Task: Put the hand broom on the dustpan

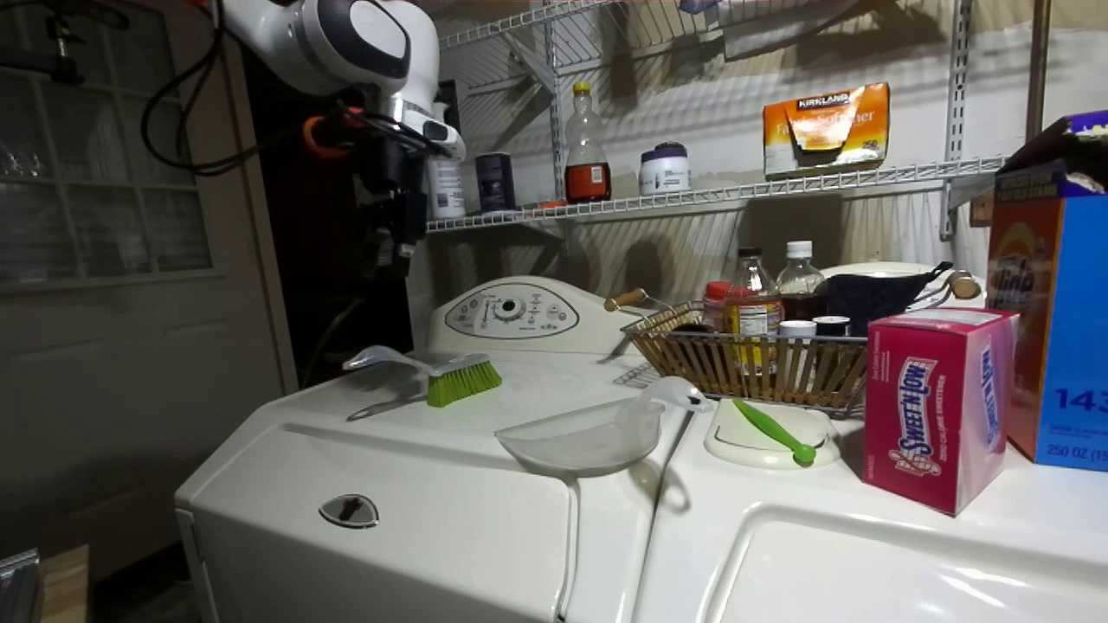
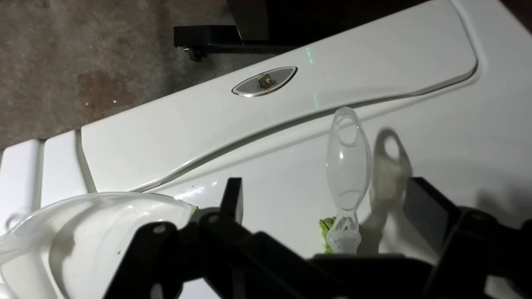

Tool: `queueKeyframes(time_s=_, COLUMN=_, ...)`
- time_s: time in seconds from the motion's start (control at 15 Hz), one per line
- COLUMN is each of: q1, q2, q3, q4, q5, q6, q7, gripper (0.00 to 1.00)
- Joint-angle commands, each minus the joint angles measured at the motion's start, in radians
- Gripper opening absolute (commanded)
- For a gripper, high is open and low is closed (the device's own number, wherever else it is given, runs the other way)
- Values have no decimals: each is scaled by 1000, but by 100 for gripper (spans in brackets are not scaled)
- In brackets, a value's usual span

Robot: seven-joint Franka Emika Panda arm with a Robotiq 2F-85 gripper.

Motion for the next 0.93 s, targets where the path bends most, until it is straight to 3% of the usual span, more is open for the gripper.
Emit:
queueKeyframes(time_s=0.0, q1=9, q2=5, q3=-6, q4=2, q5=-5, q6=1, q7=0, gripper=100)
queueKeyframes(time_s=0.2, q1=11, q2=27, q3=-3, q4=4, q5=7, q6=21, q7=41, gripper=100)
queueKeyframes(time_s=0.87, q1=52, q2=169, q3=0, q4=-104, q5=-38, q6=373, q7=223, gripper=100)
